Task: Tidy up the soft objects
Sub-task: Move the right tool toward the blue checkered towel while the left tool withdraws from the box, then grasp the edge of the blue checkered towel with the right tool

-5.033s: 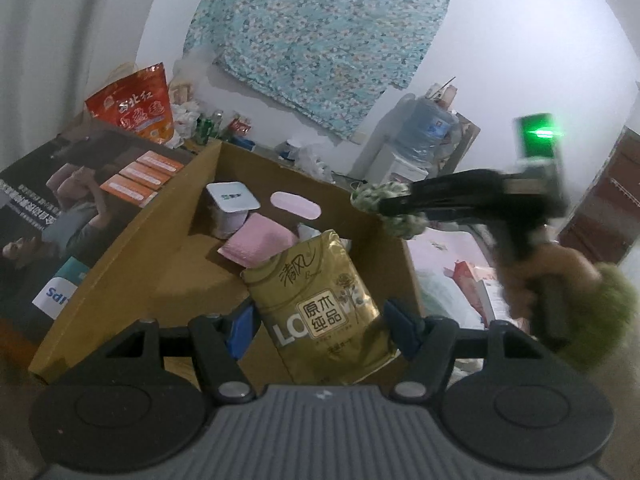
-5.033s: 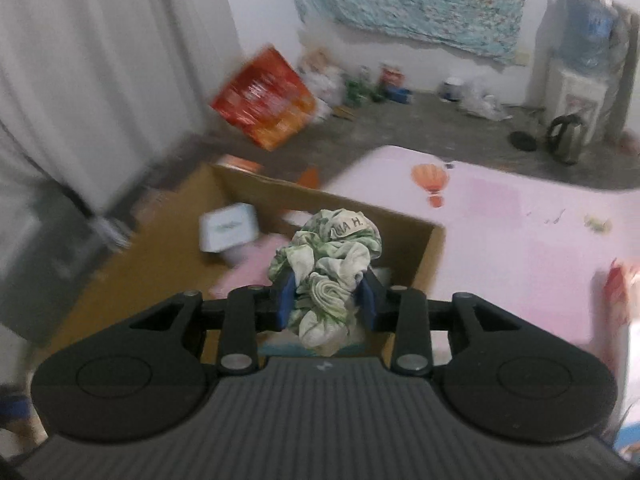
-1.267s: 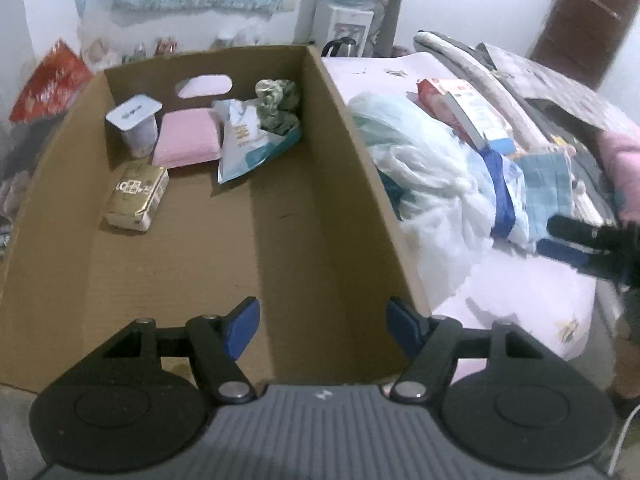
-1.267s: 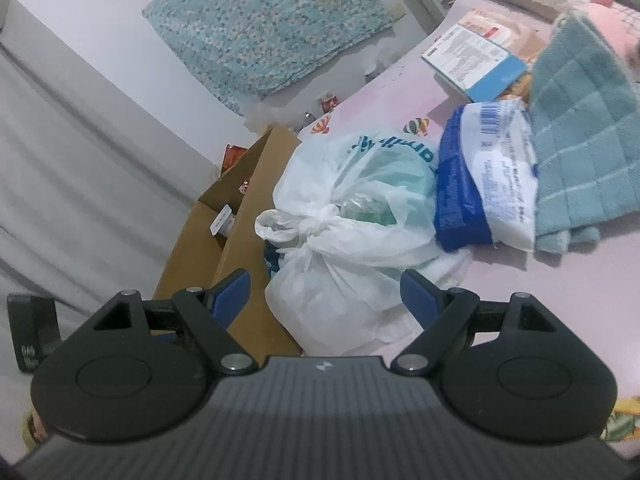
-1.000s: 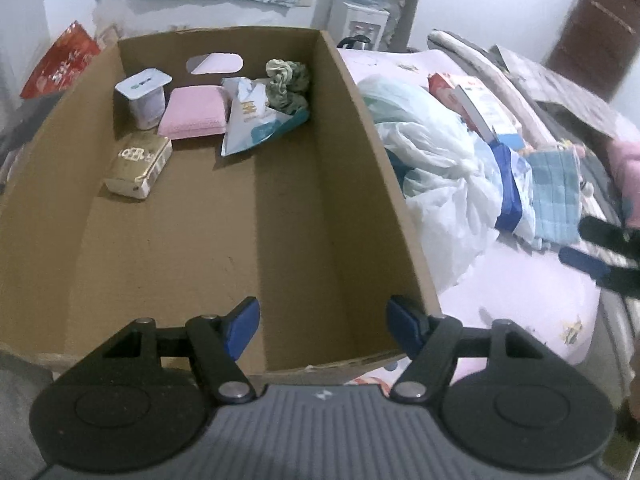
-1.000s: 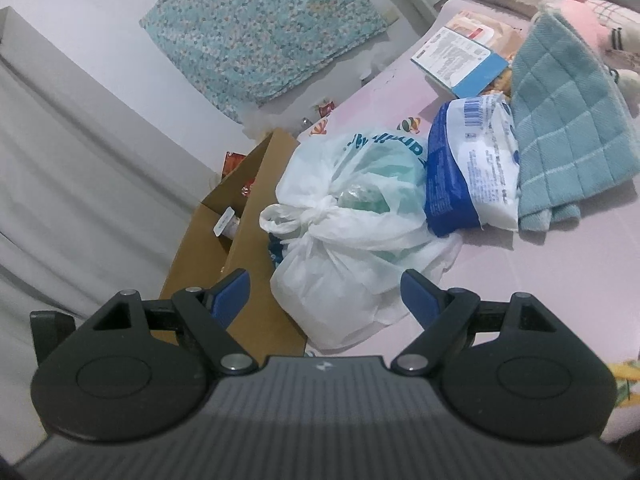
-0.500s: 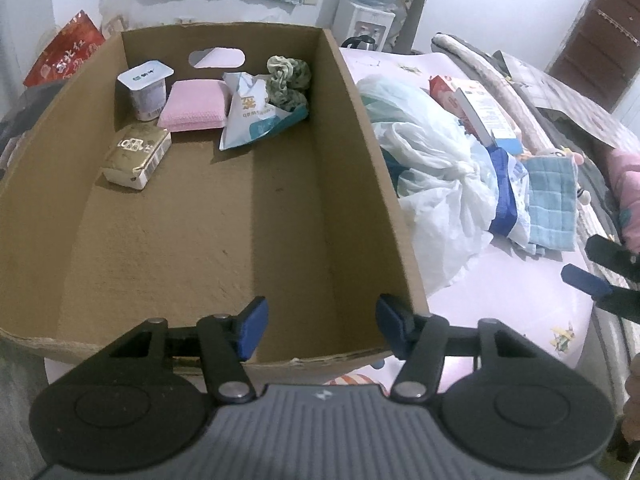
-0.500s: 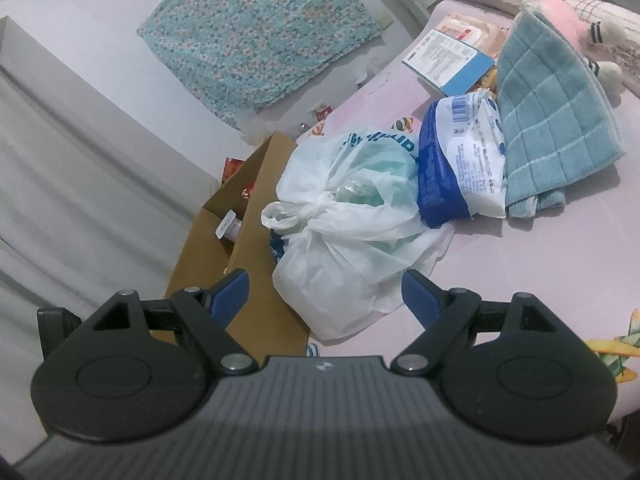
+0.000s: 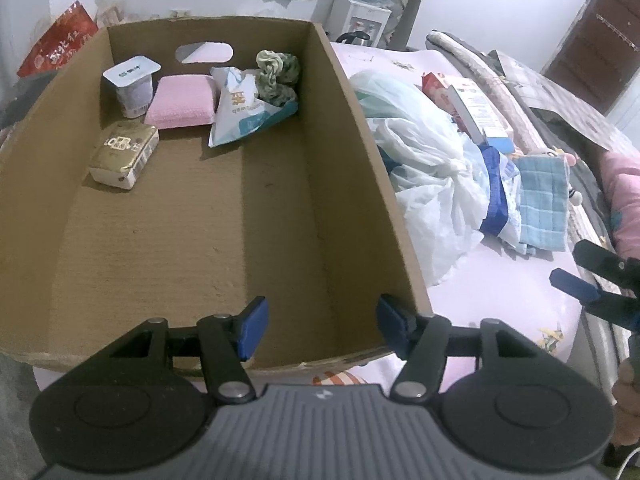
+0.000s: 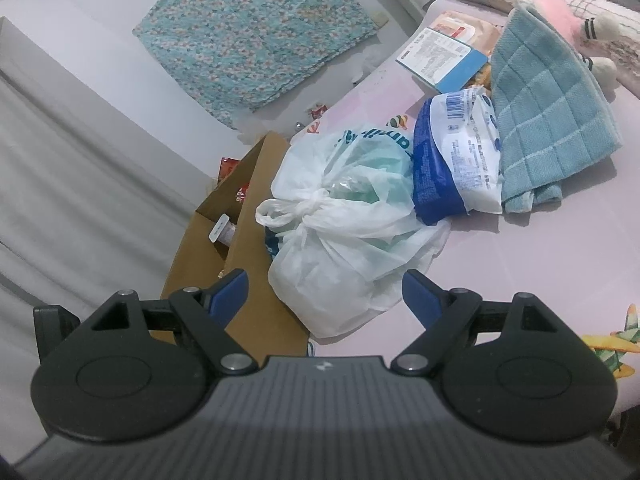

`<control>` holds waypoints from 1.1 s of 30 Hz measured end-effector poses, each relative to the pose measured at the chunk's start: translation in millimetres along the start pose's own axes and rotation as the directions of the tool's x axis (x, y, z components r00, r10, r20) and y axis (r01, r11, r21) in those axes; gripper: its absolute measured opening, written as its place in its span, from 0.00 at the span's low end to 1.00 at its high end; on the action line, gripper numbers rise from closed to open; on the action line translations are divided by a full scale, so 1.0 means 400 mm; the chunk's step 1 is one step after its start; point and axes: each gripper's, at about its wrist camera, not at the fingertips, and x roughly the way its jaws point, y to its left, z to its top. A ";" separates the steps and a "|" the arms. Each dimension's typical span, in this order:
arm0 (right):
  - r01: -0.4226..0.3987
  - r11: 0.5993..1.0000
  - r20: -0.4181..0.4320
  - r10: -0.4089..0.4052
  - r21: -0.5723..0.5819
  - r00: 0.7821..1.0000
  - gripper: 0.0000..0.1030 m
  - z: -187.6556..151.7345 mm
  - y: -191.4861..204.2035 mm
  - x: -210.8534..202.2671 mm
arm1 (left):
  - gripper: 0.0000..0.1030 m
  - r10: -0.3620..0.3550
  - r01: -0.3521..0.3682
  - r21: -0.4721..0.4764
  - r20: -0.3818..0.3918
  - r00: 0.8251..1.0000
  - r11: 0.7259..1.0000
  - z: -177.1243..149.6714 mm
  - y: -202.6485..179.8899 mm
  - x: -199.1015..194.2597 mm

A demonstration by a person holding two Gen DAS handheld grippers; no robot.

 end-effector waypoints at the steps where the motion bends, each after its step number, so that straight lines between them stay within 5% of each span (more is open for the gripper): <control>1: 0.004 1.000 0.001 -0.004 0.001 1.000 0.82 -0.001 -0.001 -0.001 | 0.66 0.003 -0.003 0.003 0.006 1.000 1.000 0.000 0.001 -0.002; 8: 0.028 0.999 0.015 -0.029 0.025 0.999 0.83 -0.014 -0.028 -0.012 | 0.83 0.018 -0.023 0.043 0.115 0.993 0.999 -0.007 0.000 -0.054; 18: 0.045 0.995 0.028 -0.048 0.090 0.998 0.83 -0.047 -0.090 -0.033 | 0.95 -0.068 0.031 0.119 0.324 0.944 0.992 -0.004 -0.071 -0.154; 27: 0.060 0.986 0.089 -0.074 0.153 0.993 0.83 -0.051 -0.185 -0.108 | 0.96 -0.256 0.181 0.256 0.299 0.919 0.950 -0.018 -0.231 -0.121; 33: 0.086 0.974 0.137 -0.117 0.212 0.984 0.83 -0.047 -0.265 -0.166 | 0.96 -0.349 0.266 0.343 0.209 0.914 0.901 -0.023 -0.357 -0.047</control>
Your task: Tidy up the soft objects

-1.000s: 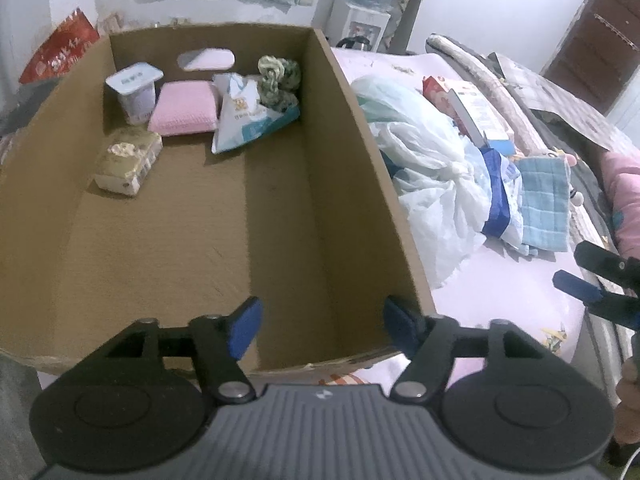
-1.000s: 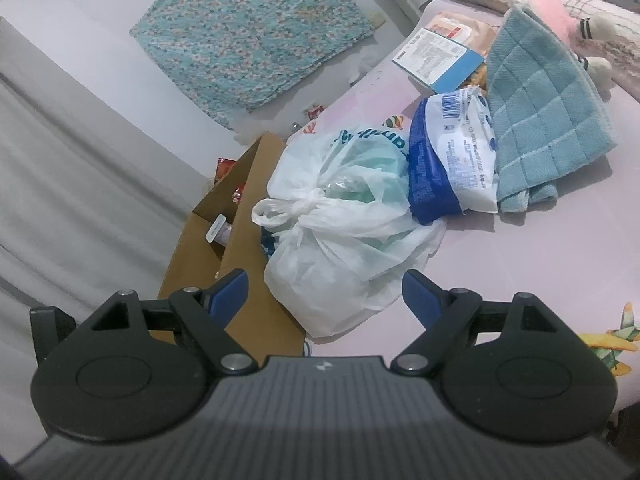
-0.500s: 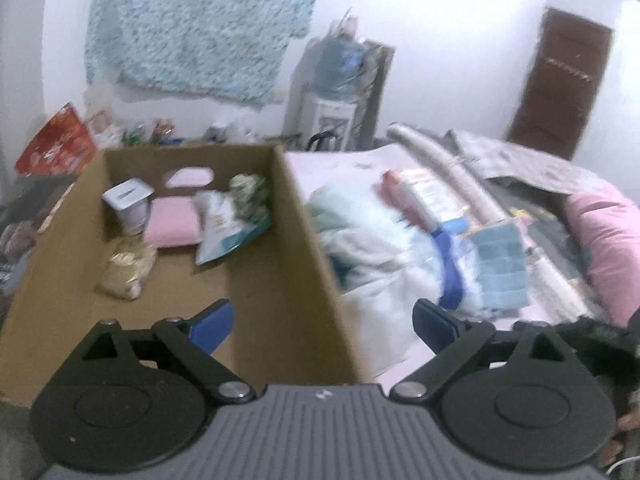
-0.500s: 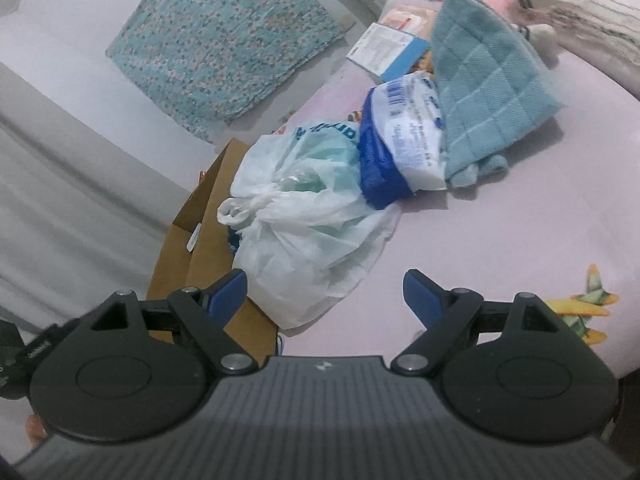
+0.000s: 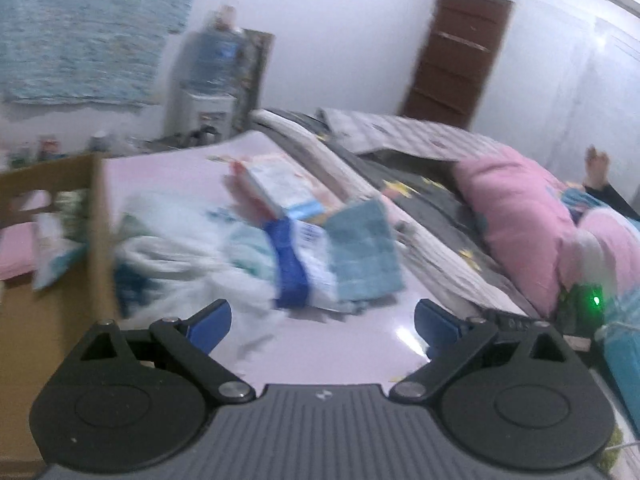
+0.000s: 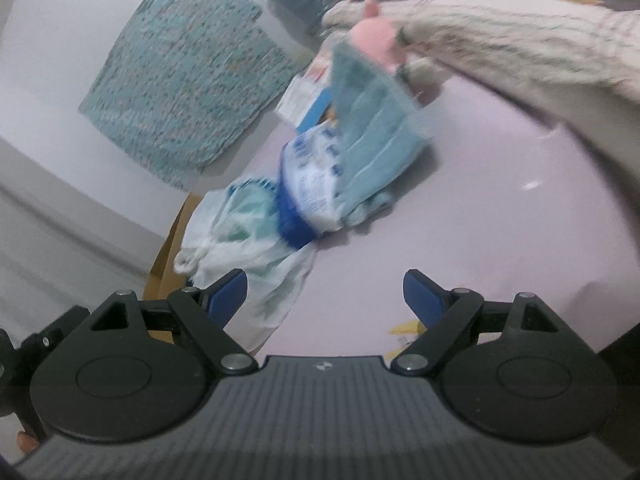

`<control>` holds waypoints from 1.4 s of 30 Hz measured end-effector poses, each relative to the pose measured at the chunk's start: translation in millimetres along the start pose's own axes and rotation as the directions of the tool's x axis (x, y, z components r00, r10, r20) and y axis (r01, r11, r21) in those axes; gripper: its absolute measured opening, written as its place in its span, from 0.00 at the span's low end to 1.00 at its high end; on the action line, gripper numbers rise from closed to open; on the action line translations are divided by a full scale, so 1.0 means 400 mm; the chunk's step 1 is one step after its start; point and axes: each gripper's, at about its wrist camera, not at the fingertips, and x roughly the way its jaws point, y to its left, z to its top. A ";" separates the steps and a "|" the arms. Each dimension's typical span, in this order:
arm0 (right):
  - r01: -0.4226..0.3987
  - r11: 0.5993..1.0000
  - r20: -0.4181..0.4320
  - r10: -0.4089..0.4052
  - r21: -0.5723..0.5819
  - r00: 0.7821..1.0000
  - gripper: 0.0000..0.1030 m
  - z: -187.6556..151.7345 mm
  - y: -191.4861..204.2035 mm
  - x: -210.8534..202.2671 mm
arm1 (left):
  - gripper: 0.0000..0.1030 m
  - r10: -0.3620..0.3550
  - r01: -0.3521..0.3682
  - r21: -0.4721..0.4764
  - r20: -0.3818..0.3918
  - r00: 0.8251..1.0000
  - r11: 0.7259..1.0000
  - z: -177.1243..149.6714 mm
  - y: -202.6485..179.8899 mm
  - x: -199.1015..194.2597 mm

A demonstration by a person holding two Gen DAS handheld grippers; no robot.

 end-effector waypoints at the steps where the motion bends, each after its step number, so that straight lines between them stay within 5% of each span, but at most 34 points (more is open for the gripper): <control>1: 0.005 1.000 0.010 -0.005 0.004 1.000 0.83 0.006 -0.010 -0.005 | 0.96 -0.011 0.011 0.012 -0.012 1.000 1.000 -0.001 -0.015 0.023; 6: 0.031 0.999 0.046 -0.031 0.015 0.998 0.83 0.044 -0.049 -0.008 | 0.96 -0.032 0.034 0.042 -0.064 0.997 0.999 -0.011 -0.058 0.126; 14: 0.037 0.999 0.058 -0.037 -0.002 0.998 0.83 0.115 -0.072 0.066 | 0.95 0.050 -0.047 0.083 -0.030 0.998 0.995 -0.023 -0.076 0.221; 28: 0.101 0.993 0.133 -0.092 -0.065 0.987 0.81 0.237 -0.075 0.239 | 0.80 0.055 -0.048 0.061 -0.122 0.991 0.997 -0.072 -0.072 0.286; 31: 0.118 0.989 0.123 -0.106 -0.095 0.987 0.63 0.254 -0.065 0.276 | 0.68 0.073 -0.067 0.053 -0.138 0.988 0.996 -0.080 -0.067 0.293; 33: 0.131 0.985 0.093 -0.121 -0.112 0.988 0.28 0.251 -0.060 0.297 | 0.63 0.076 -0.071 0.034 -0.146 0.986 0.997 -0.085 -0.056 0.295; 35: 0.143 0.984 0.057 -0.138 -0.106 0.989 0.13 0.242 -0.064 0.308 | 0.59 0.078 -0.077 0.013 -0.152 0.985 0.997 -0.089 -0.045 0.294; 42: 0.138 0.984 -0.022 -0.141 -0.110 0.990 0.02 0.170 -0.088 0.246 | 0.55 0.049 -0.051 -0.008 -0.144 0.988 0.999 -0.088 -0.032 0.275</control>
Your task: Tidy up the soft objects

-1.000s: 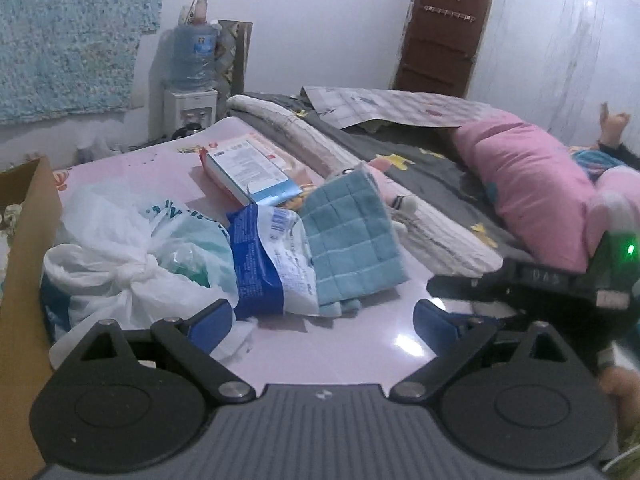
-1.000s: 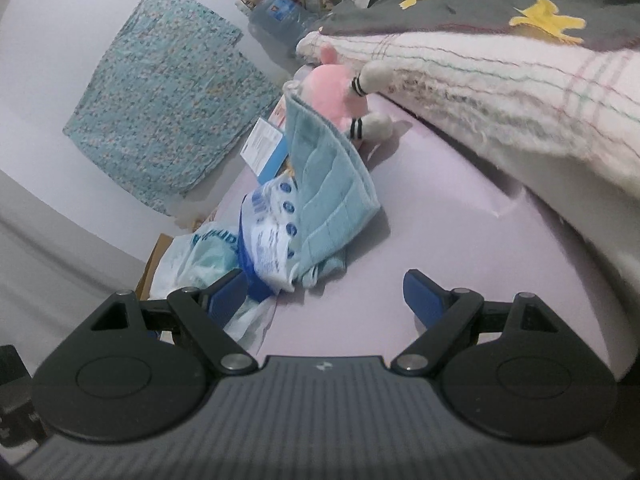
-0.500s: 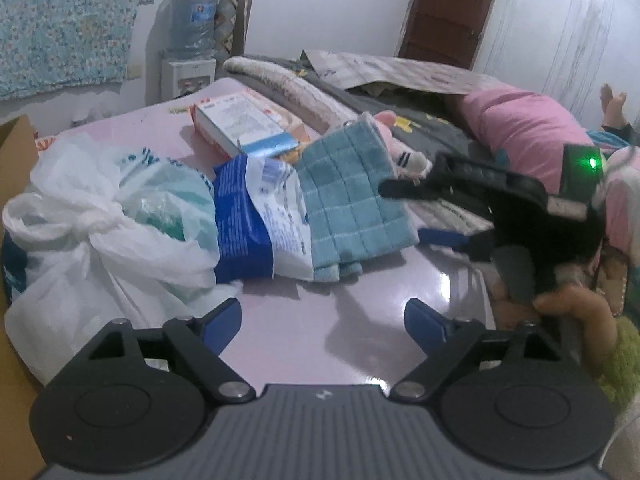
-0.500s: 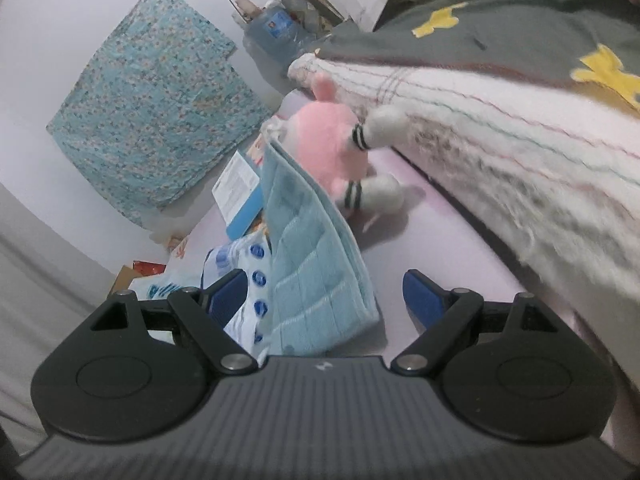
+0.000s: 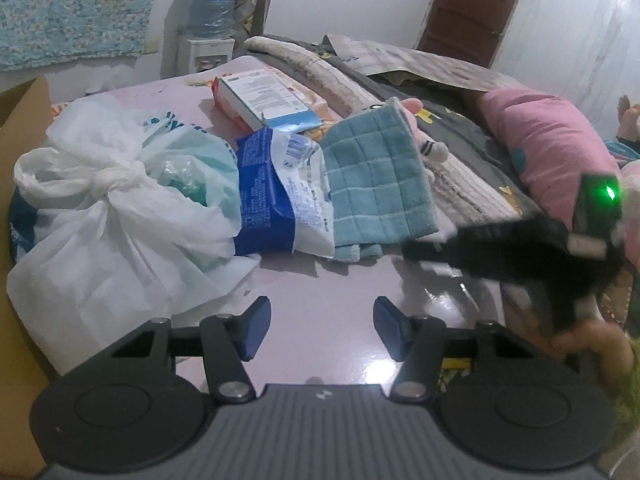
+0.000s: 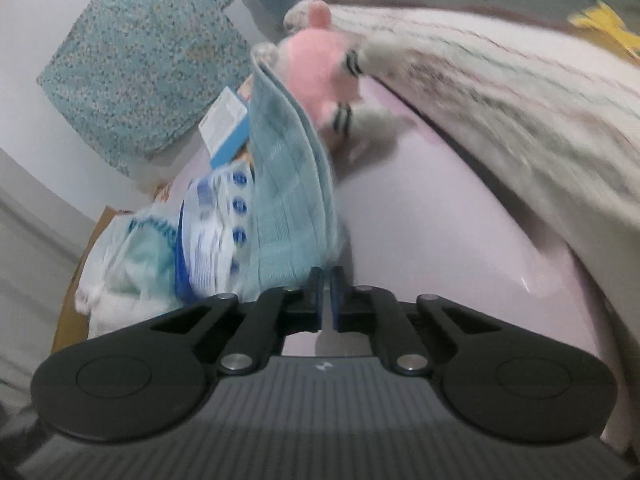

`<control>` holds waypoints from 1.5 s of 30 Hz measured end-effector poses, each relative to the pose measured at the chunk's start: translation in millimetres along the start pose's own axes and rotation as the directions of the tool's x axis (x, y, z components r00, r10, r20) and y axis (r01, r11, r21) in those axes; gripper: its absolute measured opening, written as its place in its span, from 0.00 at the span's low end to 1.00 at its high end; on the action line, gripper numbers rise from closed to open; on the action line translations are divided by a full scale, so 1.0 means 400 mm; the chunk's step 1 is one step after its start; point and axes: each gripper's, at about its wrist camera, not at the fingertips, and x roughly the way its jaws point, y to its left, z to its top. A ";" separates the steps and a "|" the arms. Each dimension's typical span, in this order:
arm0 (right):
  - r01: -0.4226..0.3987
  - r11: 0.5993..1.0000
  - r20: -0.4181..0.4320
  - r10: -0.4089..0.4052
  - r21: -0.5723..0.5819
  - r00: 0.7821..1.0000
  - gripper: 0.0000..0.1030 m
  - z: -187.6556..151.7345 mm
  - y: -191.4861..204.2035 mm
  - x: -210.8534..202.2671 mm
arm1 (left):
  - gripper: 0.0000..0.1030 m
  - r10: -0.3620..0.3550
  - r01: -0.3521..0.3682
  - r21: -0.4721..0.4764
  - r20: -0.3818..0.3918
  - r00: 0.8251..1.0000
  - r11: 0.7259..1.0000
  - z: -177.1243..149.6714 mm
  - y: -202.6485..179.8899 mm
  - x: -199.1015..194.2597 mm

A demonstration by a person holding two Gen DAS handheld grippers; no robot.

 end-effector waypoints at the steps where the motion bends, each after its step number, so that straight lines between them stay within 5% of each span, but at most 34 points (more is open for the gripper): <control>1: -0.006 1.000 -0.008 0.006 0.011 1.000 0.02 -0.014 -0.006 -0.018 | 0.55 -0.010 0.010 0.000 0.001 1.000 1.000 0.001 -0.002 -0.001; 4: -0.002 1.000 -0.014 0.003 0.022 1.000 0.02 -0.056 -0.018 -0.074 | 0.55 -0.033 0.033 0.001 -0.004 0.999 0.999 0.004 -0.014 0.006; 7: 0.002 1.000 0.023 -0.002 -0.019 1.000 0.12 -0.053 -0.008 -0.109 | 0.55 -0.050 0.050 0.004 -0.009 0.999 0.999 0.001 -0.026 0.011; 9: -0.003 0.999 0.050 0.005 -0.039 0.999 0.47 -0.035 -0.001 -0.113 | 0.55 -0.055 0.055 0.003 -0.017 0.998 0.998 -0.002 -0.032 0.016; 12: 0.001 0.994 0.116 0.012 -0.109 0.993 0.70 0.013 0.024 -0.094 | 0.55 -0.051 0.051 0.004 -0.024 0.998 0.999 -0.007 -0.034 0.015; 16: 0.039 0.986 0.135 -0.017 -0.160 0.991 0.70 0.076 0.042 -0.004 | 0.55 -0.035 0.035 -0.005 -0.023 0.999 0.999 -0.008 -0.020 0.006; 17: 0.046 0.984 0.141 -0.022 -0.169 0.990 0.61 0.087 0.041 0.020 | 0.55 -0.031 0.031 -0.010 -0.022 0.999 0.999 -0.008 -0.015 0.005; 18: 0.043 0.984 0.142 -0.018 -0.175 0.990 0.38 0.094 0.041 0.037 | 0.55 -0.028 0.028 -0.017 -0.022 0.999 0.999 -0.008 -0.010 0.003; 20: 0.034 0.988 0.106 -0.019 -0.147 0.994 0.09 0.103 0.035 0.058 | 0.55 -0.022 0.022 -0.024 -0.022 1.000 0.999 -0.005 -0.001 0.001; 22: 0.004 0.994 0.109 0.008 -0.112 0.994 0.04 0.091 0.026 0.046 | 0.55 -0.021 0.021 -0.030 -0.020 1.000 0.999 -0.003 0.007 0.000; 34: -0.138 0.982 0.029 0.135 0.132 0.990 0.03 -0.062 -0.076 -0.158 | 0.56 -0.115 0.115 0.002 -0.070 0.991 0.993 0.004 -0.027 0.035; 45: -0.028 0.994 0.039 0.024 0.103 0.999 0.13 -0.117 -0.105 -0.209 | 0.66 -0.134 0.140 0.043 -0.127 0.983 0.989 0.051 -0.099 0.144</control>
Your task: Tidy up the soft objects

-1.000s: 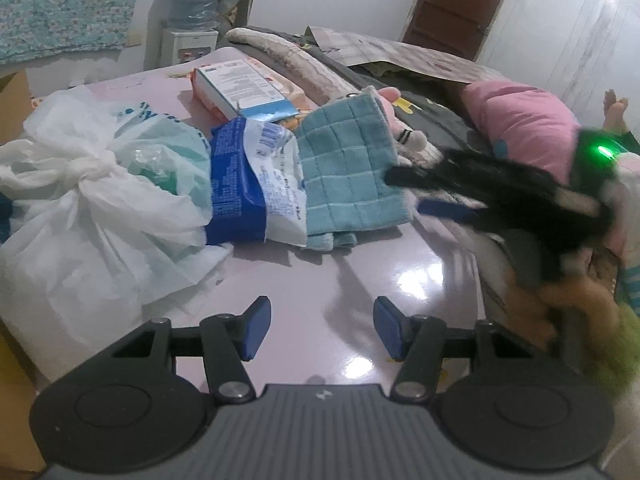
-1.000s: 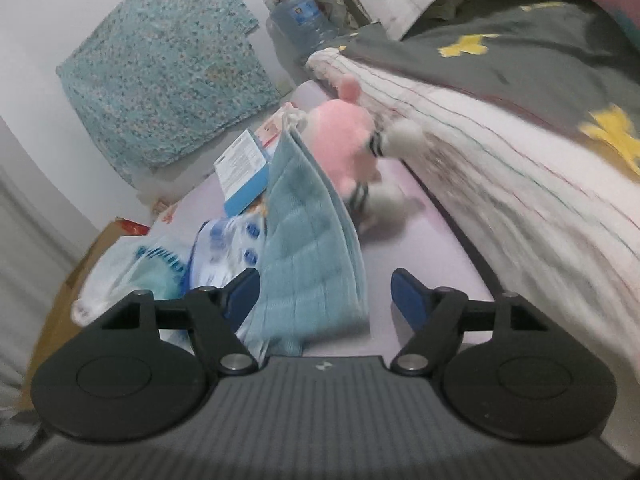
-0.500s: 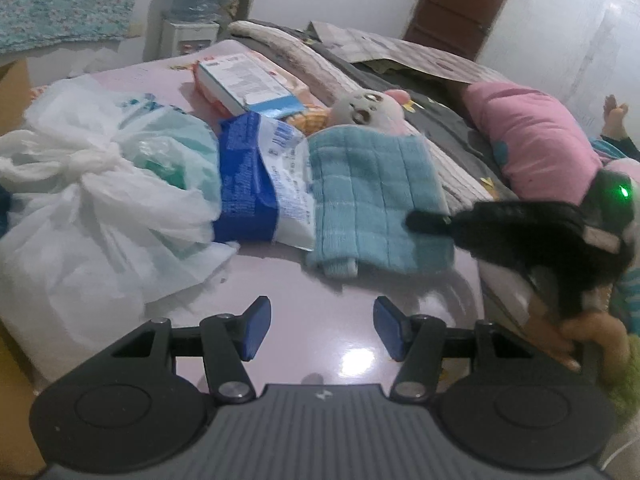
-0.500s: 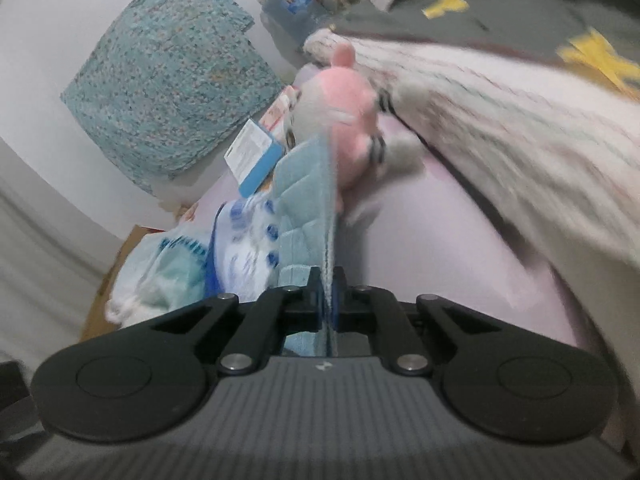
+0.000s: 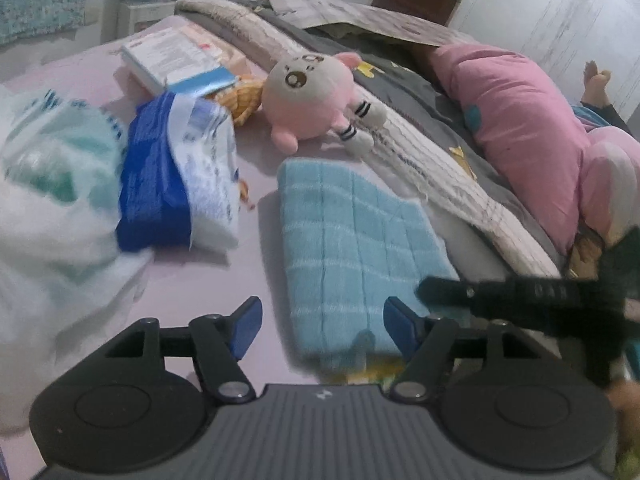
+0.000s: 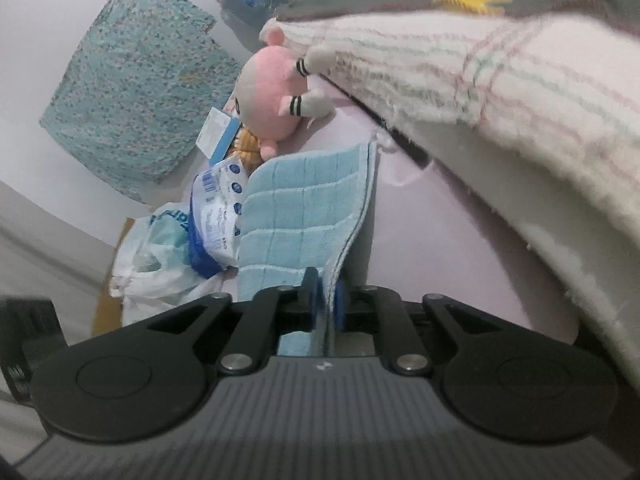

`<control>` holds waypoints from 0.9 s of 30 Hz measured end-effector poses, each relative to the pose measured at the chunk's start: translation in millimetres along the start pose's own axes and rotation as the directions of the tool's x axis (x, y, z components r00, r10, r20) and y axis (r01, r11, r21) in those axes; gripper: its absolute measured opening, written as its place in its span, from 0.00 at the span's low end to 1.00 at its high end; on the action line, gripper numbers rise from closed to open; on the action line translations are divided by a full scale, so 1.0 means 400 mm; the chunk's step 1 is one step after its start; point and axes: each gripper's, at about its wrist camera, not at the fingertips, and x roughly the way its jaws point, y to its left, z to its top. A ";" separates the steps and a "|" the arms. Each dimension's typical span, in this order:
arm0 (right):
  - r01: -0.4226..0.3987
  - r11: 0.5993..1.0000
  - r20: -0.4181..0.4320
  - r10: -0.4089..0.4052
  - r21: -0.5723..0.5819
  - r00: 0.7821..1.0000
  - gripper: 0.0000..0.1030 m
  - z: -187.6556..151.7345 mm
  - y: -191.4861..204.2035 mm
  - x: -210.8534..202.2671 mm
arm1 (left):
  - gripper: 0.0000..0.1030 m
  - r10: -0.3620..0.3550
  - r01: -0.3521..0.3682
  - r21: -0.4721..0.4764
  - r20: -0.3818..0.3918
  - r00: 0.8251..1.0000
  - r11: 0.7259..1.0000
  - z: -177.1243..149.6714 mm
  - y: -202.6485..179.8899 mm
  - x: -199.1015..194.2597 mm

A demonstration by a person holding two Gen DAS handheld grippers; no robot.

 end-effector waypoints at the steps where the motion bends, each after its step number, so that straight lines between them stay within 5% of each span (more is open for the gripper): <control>1: 0.027 0.999 0.019 -0.026 -0.026 0.999 0.16 0.003 0.007 -0.009 | 0.66 0.015 -0.015 0.009 0.007 1.000 1.000 0.008 -0.007 0.005; 4: 0.104 0.992 0.088 -0.097 -0.078 0.991 0.22 0.010 0.024 -0.038 | 0.65 0.025 -0.026 0.052 0.021 0.999 0.998 0.024 -0.030 0.014; 8: 0.095 0.993 0.149 -0.083 -0.073 0.985 0.23 0.024 0.021 -0.073 | 0.67 0.009 -0.008 0.092 -0.017 1.000 0.996 0.037 -0.053 0.042; 18: 0.038 0.999 0.120 -0.034 -0.035 0.992 0.33 0.020 0.018 -0.058 | 0.79 0.100 -0.079 0.202 -0.095 0.990 0.976 0.037 -0.101 0.138; 27: -0.013 1.000 0.084 0.013 0.000 0.996 0.53 0.025 0.031 -0.013 | 0.38 0.085 -0.074 0.150 -0.067 0.994 0.986 0.050 -0.063 0.115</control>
